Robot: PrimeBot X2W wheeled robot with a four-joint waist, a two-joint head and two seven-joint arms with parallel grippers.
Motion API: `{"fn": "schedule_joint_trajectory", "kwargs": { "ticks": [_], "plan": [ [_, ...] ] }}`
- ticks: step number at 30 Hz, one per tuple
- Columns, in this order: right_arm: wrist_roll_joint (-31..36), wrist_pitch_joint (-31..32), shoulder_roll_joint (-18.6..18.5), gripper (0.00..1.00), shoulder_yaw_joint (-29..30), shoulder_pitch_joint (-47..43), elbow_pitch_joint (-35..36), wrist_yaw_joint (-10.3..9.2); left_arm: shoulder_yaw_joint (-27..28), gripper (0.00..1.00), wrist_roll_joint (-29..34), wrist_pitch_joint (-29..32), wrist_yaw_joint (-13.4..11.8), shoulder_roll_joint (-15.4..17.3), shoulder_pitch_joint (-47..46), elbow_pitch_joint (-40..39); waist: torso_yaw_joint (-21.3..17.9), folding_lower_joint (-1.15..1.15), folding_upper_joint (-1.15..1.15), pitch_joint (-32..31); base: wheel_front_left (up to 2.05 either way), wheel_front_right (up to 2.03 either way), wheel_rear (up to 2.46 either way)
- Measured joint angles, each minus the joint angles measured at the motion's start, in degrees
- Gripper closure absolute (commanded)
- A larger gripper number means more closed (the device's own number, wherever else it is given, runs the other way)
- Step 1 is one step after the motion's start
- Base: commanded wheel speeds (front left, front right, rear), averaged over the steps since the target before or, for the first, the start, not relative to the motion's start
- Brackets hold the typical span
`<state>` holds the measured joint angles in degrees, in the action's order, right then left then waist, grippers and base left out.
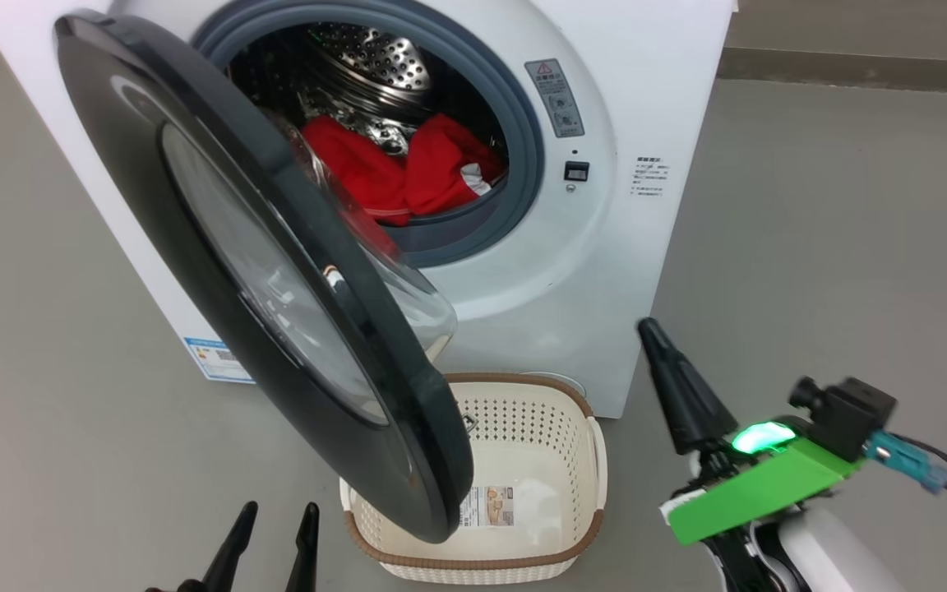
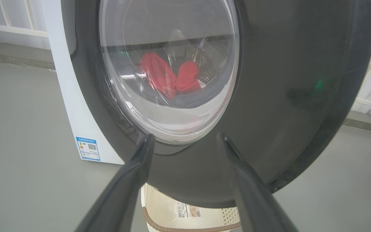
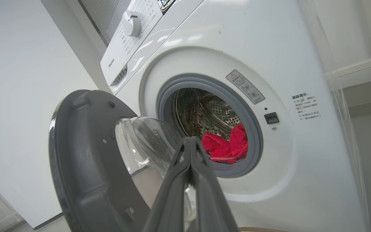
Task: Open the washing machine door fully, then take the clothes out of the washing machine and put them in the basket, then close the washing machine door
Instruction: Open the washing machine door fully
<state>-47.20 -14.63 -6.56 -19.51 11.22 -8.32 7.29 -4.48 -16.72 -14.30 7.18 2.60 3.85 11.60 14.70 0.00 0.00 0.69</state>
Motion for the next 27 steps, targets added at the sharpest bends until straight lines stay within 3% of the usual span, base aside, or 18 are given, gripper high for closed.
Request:
{"fn": "schedule_joint_trajectory", "kwargs": {
  "ticks": [8,13,20,27],
  "plan": [
    [-16.2,0.2,-4.5,1.00,-12.5,7.6,-2.4,0.00,-0.8,0.00,-0.6,0.0,0.0,0.0,0.0,-0.1,1.3,0.00,0.00,0.8,0.00,0.00,0.00],
    [-29.7,5.4,-7.1,1.00,-20.1,12.5,-2.7,0.00,-1.3,0.00,-1.1,0.0,0.0,0.0,-0.1,-0.1,2.1,0.00,0.00,1.9,0.00,0.00,0.00],
    [-42.7,14.8,-8.7,1.00,-22.9,15.1,-2.5,-0.01,-2.3,0.00,-2.0,0.0,0.0,0.0,-0.3,-0.1,3.5,0.00,0.00,3.0,0.00,0.00,0.00],
    [-48.5,22.9,-8.1,1.00,-21.7,15.2,-3.7,-0.01,-3.0,0.00,-2.5,0.0,0.0,0.0,-1.5,-0.1,5.4,0.00,0.00,3.8,0.00,0.00,0.00]
  ]
}}
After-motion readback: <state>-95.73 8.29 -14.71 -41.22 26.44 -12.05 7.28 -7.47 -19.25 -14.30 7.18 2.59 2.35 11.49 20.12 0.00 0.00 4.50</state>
